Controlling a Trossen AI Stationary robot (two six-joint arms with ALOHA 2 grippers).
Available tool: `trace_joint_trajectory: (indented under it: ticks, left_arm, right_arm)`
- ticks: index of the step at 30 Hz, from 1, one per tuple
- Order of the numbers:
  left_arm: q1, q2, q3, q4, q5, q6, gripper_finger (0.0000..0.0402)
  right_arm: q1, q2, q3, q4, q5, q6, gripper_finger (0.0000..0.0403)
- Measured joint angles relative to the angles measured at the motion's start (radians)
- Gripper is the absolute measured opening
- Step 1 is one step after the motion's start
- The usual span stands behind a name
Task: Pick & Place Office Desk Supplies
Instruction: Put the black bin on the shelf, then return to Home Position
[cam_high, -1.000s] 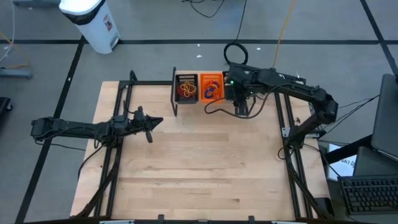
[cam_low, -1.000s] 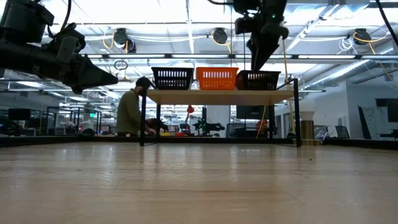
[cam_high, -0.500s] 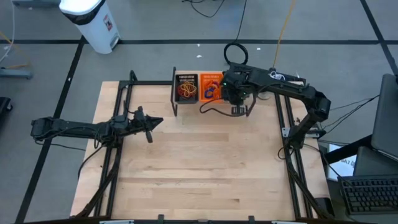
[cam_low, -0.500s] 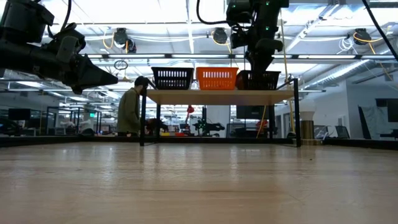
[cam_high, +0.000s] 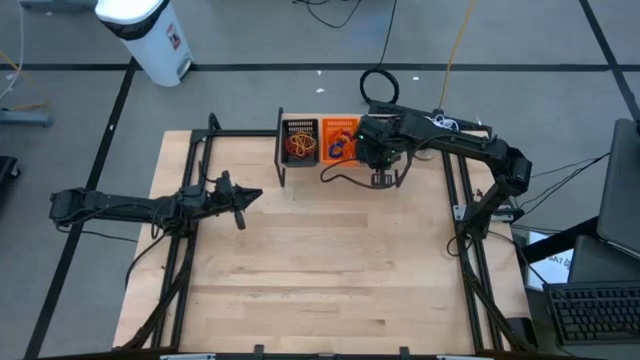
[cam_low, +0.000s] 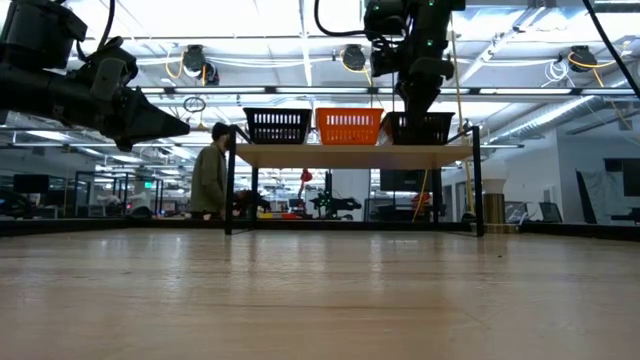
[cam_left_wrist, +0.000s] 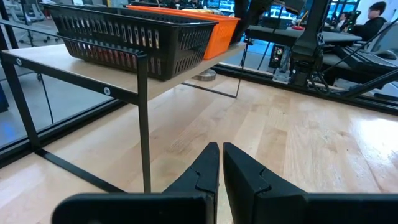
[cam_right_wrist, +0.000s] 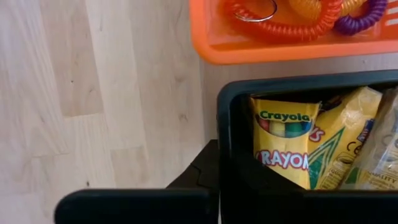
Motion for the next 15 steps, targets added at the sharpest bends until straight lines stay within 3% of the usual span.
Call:
trace_joint_trajectory:
  ticks: [8, 15]
  left_arm:
    - [0.000, 0.000, 0.000, 0.000, 0.000, -0.002, 0.0024]
    - [0.000, 0.000, 0.000, 0.000, 0.000, -0.008, 0.0024]
  right_arm:
    - [0.000, 0.000, 0.000, 0.002, -0.023, 0.020, 0.0027]
    - [0.000, -0.001, 0.000, 0.008, -0.054, 0.022, 0.0087]
